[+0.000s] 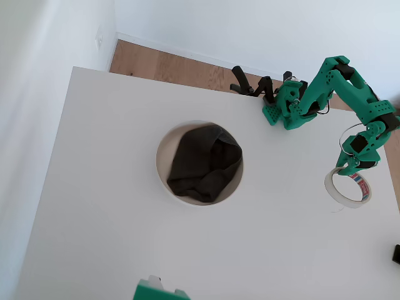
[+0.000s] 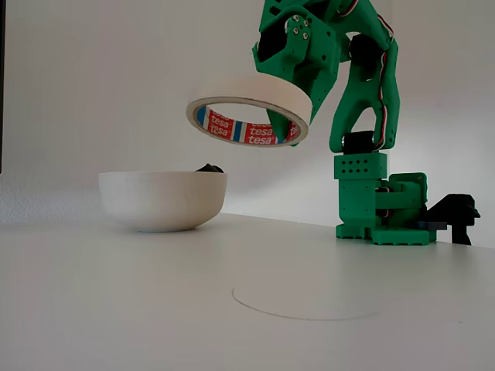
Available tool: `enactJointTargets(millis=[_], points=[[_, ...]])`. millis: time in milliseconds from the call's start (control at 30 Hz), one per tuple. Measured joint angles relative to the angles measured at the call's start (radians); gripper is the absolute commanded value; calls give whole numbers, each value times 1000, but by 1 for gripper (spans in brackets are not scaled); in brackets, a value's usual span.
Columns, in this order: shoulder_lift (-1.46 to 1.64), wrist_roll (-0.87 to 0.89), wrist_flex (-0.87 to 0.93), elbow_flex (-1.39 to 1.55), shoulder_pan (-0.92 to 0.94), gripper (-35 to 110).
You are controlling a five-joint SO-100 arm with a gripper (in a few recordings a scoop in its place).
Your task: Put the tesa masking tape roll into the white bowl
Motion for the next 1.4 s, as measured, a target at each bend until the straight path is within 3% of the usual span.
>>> enactJointTargets(millis=[300, 667, 1033, 1400], points=[[218, -150, 81, -94, 405, -8], [224, -268, -38, -95, 911, -8], [-77, -322, -298, -95, 1247, -8], [-531, -333, -460, -288, 1358, -8]])
